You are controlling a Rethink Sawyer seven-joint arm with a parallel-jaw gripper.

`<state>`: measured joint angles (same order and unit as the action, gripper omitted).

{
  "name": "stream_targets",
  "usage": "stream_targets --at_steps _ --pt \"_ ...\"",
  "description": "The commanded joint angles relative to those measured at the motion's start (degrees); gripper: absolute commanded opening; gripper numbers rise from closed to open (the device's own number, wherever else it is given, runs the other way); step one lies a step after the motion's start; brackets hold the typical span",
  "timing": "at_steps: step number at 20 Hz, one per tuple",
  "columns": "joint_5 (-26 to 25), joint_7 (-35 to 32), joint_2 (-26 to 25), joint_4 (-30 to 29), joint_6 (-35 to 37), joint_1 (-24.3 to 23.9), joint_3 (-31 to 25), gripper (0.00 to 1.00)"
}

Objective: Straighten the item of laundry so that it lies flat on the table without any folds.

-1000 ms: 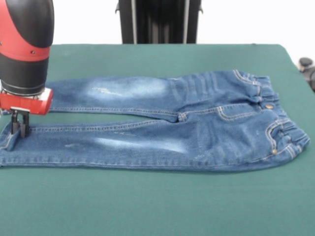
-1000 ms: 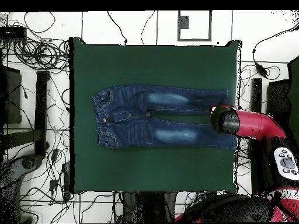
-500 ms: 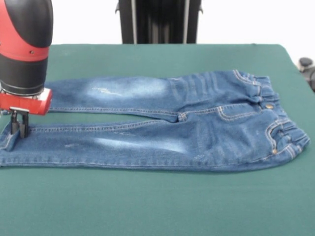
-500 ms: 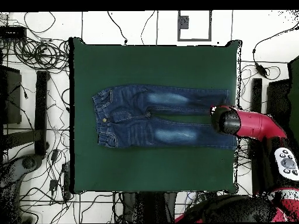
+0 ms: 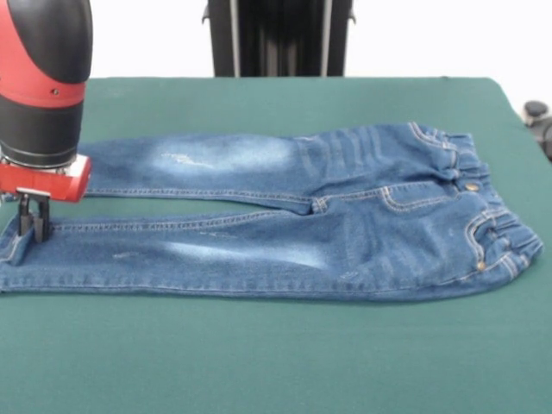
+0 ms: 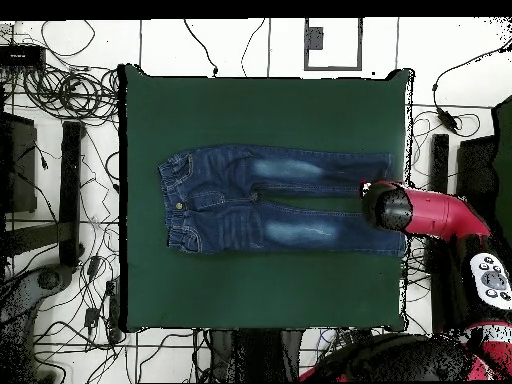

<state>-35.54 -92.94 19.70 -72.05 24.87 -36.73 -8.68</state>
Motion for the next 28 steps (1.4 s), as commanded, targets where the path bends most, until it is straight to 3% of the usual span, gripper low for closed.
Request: stream_targets --at_steps 1,13,28 --pt "-0.66 2.12 -6.65 2.44 -0.96 -0.79 -5.34 0.00" --pt "-0.96 8.61 -6.28 5.17 3.24 -3.33 -8.46 0.00" --pt "-0.85 4.85 -6.11 3.20 2.27 -2.71 -8.41 0.00"
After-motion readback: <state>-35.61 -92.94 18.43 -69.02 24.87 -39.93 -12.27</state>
